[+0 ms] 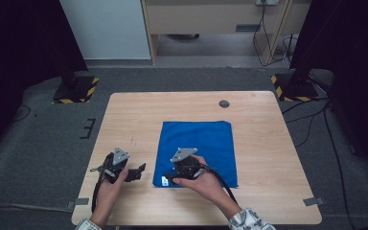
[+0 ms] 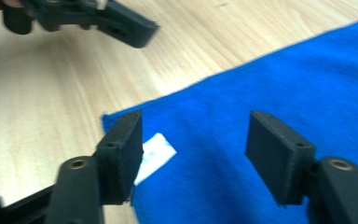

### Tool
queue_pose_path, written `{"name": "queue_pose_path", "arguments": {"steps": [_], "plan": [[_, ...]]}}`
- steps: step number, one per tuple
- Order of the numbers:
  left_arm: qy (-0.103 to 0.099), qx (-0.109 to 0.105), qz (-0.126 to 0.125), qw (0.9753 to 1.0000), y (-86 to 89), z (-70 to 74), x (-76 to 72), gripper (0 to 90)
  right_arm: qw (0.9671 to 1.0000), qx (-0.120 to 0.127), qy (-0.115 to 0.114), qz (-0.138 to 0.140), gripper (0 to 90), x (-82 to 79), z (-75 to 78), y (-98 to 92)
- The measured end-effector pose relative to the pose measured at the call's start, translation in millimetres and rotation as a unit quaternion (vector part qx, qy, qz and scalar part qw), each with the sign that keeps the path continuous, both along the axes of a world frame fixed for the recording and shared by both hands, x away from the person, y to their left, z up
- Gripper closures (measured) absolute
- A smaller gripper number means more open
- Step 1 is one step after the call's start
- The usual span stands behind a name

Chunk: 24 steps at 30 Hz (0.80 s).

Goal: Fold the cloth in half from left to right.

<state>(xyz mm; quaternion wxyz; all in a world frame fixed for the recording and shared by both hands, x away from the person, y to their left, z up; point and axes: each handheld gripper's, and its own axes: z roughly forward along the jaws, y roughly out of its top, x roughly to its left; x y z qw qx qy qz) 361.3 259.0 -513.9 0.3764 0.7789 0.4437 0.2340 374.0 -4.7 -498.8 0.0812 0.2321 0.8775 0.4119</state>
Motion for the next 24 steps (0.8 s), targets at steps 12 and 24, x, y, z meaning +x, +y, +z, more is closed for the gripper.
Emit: {"name": "queue_pose_path", "arguments": {"steps": [12,24], "plan": [[-0.004,0.008,0.002,1.0,1.1,-0.5,3.0,11.5,0.999,-0.001,0.002,0.045,63.7,-14.0,-10.9,29.5],[0.006,0.023,-0.024,0.9994,6.6,13.7,9.7,10.5,0.9994,-0.029,-0.011,0.013,39.0,-24.3,-28.8,55.8]]}}
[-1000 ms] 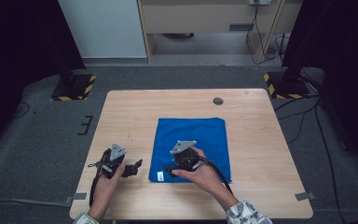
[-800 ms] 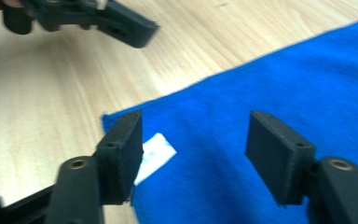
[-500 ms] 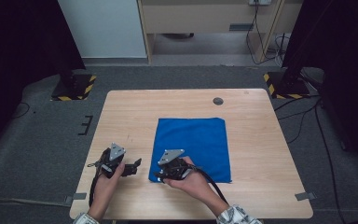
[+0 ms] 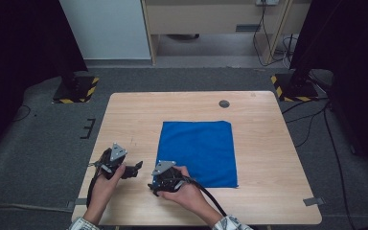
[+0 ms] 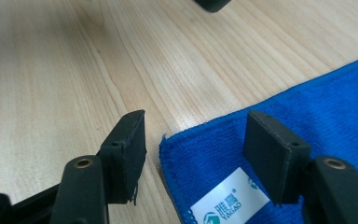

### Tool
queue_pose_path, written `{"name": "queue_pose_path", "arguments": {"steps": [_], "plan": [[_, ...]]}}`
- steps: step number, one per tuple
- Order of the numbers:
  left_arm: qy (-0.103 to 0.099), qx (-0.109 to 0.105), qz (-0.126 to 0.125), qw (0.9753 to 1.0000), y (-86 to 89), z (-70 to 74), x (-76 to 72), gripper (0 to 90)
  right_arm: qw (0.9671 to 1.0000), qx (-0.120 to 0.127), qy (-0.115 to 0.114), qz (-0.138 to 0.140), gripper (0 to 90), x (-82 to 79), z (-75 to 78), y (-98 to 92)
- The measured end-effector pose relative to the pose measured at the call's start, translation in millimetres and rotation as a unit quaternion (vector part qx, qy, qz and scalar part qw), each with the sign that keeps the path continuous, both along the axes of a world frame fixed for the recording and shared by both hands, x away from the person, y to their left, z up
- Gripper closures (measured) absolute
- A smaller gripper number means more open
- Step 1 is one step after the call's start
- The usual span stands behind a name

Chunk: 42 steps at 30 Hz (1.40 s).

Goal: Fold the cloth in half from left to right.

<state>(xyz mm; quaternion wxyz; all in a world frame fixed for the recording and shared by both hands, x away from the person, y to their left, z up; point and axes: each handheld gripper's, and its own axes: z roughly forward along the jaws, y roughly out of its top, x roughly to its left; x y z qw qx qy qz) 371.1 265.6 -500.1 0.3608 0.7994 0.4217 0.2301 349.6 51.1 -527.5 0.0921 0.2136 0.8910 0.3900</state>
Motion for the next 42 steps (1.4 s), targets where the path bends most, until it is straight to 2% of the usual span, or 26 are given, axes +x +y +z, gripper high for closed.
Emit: {"name": "queue_pose_path", "arguments": {"steps": [3,5,10,13,16,20,24,27,34,42], "plan": [[0.008,0.007,-0.014,0.9998,-5.3,2.0,5.1,10.5,0.9999,-0.009,-0.007,-0.005,40.9,-1.6,-3.2,2.4],[0.006,0.004,-0.019,0.9998,-8.2,4.7,8.2,10.5,0.9999,-0.004,-0.008,-0.009,44.2,-1.2,-4.5,1.2],[0.011,0.008,-0.03,0.9995,-12.6,8.3,16.5,10.4,0.9999,0.002,-0.003,-0.016,60.3,1.7,-4.1,-3.8],[0.019,-0.003,-0.033,0.9993,-12.6,9.3,24.2,10.4,0.9997,0.006,-0.002,-0.023,67.6,3.5,-4.4,-6.5],[0.021,-0.001,-0.032,0.9993,-13.3,10.2,32.7,10.4,0.9996,0.004,-0.005,-0.027,77.7,5.5,-4.2,-8.0],[0.024,0.001,-0.036,0.9991,-16.9,12.1,43.3,10.4,0.9993,0.014,0.006,-0.034,85.0,10.7,-4.4,-11.7],[0.024,-0.002,-0.039,0.999,-23.2,15.6,51.6,10.4,0.9989,0.024,0.007,-0.04,86.3,12.1,-5.1,-14.0],[0.02,0.0,-0.032,0.9993,-28.8,19.2,57.9,10.9,0.9987,0.031,0.008,-0.04,86.6,10.5,-3.8,-14.9],[0.028,0.0,-0.048,0.9984,-48.9,25.4,73.7,11.0,0.9983,0.041,0.014,-0.038,86.8,8.4,0.0,-17.8],[0.047,0.005,-0.068,0.9966,-79.0,28.0,105.3,10.9,0.9975,0.051,0.031,-0.036,86.9,12.3,7.9,-20.3]]}}
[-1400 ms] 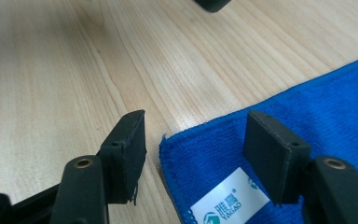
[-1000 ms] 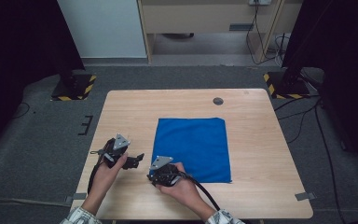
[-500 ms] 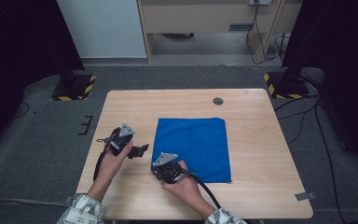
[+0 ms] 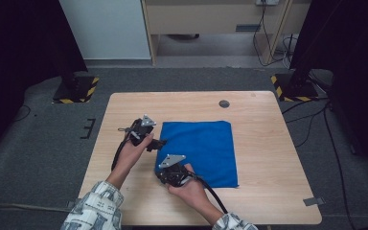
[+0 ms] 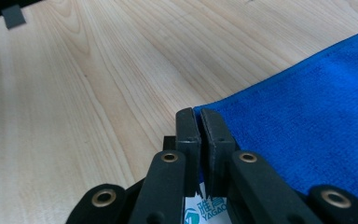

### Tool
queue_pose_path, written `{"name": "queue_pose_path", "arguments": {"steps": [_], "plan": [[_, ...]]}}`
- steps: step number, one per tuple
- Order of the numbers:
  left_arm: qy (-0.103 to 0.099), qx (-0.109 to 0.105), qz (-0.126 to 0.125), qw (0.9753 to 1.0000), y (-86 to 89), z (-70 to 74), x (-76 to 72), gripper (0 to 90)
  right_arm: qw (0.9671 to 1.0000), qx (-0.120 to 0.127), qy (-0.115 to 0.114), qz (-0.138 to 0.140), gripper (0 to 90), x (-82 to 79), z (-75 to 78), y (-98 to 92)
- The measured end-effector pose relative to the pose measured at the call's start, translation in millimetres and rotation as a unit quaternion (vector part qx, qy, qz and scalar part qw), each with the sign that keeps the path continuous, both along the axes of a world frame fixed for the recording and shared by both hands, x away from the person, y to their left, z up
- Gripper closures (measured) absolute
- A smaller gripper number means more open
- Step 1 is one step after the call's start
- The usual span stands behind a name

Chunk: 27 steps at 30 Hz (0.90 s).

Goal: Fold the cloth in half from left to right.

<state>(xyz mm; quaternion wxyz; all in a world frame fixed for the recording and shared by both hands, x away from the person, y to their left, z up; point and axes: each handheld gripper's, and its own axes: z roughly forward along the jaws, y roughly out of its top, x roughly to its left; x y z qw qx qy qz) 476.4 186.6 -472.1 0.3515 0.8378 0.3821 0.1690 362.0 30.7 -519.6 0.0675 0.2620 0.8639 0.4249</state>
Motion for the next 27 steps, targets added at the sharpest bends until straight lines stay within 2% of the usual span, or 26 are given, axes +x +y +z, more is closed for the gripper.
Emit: {"name": "queue_pose_path", "arguments": {"steps": [3,7,10,13,17,19,22,27], "plan": [[0.006,0.01,-0.006,0.9999,-8.0,-1.7,12.9,11.0,1.0,0.007,0.005,-0.003,86.9,-2.6,3.6,-4.8],[0.011,0.005,-0.023,0.9996,-15.0,-8.3,28.7,11.0,0.9995,0.026,0.011,-0.01,87.0,-8.4,5.3,-11.6],[0.01,0.0,-0.029,0.9995,-18.6,-11.9,36.4,11.0,0.9993,0.034,0.011,-0.013,86.9,-11.7,5.8,-15.7],[-0.002,-0.006,-0.038,0.9993,-20.1,-12.8,40.5,11.0,0.9992,0.037,0.006,-0.015,87.0,-13.8,5.9,-18.7],[-0.007,-0.004,-0.03,0.9995,-17.2,-13.3,45.4,11.6,0.999,0.041,-0.002,-0.02,86.9,-15.1,8.4,-20.9],[-0.005,-0.016,-0.025,0.9995,-14.3,-14.5,47.9,12.9,0.999,0.04,-0.005,-0.018,87.0,-17.3,9.0,-19.6],[-0.003,-0.02,-0.017,0.9996,-10.8,-18.5,51.6,14.1,0.9993,0.033,-0.009,-0.011,86.9,-20.7,7.1,-14.8],[0.005,-0.013,0.001,0.9999,-6.1,-26.5,57.8,17.3,0.9995,0.029,-0.008,-0.007,86.9,-23.6,2.1,-5.7]]}}
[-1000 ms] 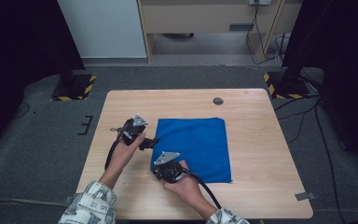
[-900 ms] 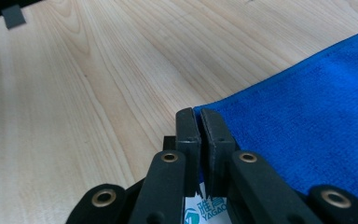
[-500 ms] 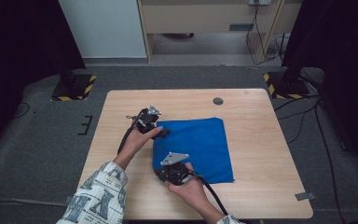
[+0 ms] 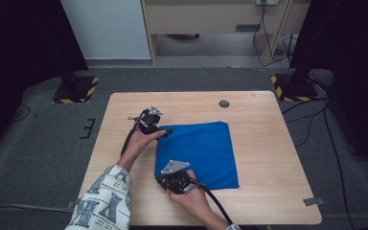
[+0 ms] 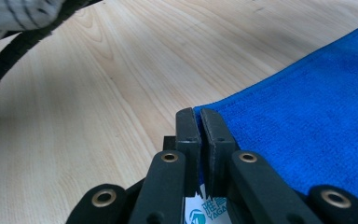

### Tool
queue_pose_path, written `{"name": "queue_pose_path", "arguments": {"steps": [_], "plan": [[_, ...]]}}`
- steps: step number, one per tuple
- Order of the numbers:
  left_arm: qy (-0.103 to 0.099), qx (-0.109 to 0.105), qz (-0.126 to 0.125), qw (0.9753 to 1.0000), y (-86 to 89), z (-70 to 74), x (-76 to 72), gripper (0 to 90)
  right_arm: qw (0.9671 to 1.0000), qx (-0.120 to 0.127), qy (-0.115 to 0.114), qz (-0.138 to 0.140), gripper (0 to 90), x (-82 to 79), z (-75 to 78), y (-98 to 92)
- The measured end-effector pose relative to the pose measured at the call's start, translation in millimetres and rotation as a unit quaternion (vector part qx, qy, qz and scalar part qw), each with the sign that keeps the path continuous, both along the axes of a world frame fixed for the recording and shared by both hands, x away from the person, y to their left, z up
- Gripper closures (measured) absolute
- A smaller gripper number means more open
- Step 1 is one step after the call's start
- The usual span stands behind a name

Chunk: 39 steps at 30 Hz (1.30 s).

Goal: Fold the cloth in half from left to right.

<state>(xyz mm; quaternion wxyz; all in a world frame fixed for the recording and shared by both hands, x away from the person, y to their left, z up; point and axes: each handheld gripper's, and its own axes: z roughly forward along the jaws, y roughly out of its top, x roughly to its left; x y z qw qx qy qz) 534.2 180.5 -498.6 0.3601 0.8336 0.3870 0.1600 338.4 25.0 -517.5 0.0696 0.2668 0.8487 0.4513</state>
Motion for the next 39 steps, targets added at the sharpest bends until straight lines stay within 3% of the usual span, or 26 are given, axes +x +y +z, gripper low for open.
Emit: {"name": "queue_pose_path", "arguments": {"steps": [4,14,20,22,25,30,33,39], "plan": [[-0.002,0.004,0.0,1.0,-0.2,-3.7,2.1,23.1,1.0,-0.003,-0.003,0.008,86.9,-4.0,0.8,4.4],[0.011,0.025,0.03,0.9992,8.0,-18.0,11.1,31.8,0.9998,-0.009,-0.003,0.015,86.7,-7.3,-1.6,5.4],[0.019,0.025,0.054,0.9981,20.3,-22.7,15.8,36.8,0.9998,-0.012,-0.003,0.015,86.3,-8.3,-4.1,6.6],[0.028,0.02,0.054,0.9979,22.4,-25.0,16.6,37.6,0.9998,-0.012,-0.001,0.015,86.3,-8.1,-4.6,6.1],[0.028,0.03,0.05,0.9979,22.0,-26.2,16.4,38.6,0.9998,-0.012,-0.002,0.013,86.3,-7.4,-5.2,5.6],[0.034,0.021,0.054,0.9977,23.7,-26.7,16.8,40.4,0.9999,-0.009,0.0,0.013,86.1,-7.4,-5.6,6.7],[0.036,0.025,0.045,0.998,21.8,-25.4,14.8,46.2,0.9998,-0.011,0.0,0.013,86.1,-6.9,-6.1,6.6],[0.04,0.018,0.034,0.9985,20.3,-24.0,10.3,66.3,0.9999,-0.012,-0.003,0.011,86.0,-6.6,-4.0,5.4]]}}
